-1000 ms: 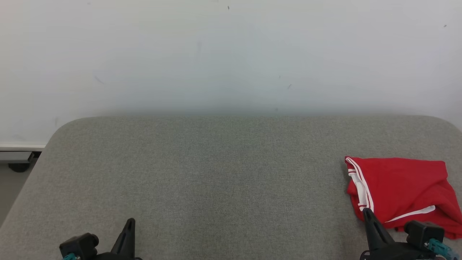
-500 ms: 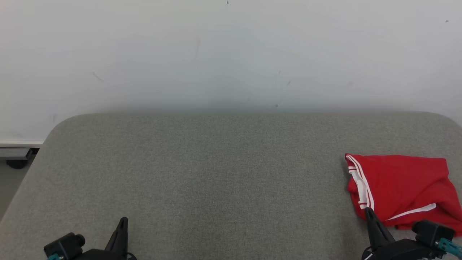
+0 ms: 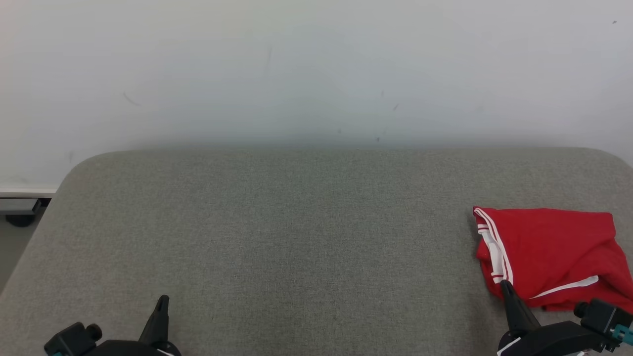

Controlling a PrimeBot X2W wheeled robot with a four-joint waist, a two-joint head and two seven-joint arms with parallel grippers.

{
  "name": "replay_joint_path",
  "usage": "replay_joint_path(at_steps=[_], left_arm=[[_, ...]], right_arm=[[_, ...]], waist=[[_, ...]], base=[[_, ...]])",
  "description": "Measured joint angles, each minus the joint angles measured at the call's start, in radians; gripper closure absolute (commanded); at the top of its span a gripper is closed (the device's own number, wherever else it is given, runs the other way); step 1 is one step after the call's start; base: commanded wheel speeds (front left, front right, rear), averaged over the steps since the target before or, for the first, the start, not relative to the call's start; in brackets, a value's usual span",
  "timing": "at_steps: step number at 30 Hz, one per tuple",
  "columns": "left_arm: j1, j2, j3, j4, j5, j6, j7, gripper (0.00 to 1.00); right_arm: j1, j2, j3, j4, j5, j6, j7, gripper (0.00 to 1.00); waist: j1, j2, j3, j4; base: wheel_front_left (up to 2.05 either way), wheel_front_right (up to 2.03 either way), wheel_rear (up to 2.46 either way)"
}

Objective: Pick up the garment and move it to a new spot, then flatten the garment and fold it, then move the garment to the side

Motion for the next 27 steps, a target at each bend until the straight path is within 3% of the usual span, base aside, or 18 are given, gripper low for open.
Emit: replay_joint_path(at_steps=[27], left_arm=[[-0.005, -0.034, 0.116, 0.006, -0.298, -0.063, 0.053, 1.00]], right_arm=[[-0.062, 0.000, -0.017, 0.054, 0.365, 0.028, 0.025, 1.00]], waist=[[0.0000, 0.0000, 0.031, -0.005]], base=[[0.00, 0.00, 0.00]])
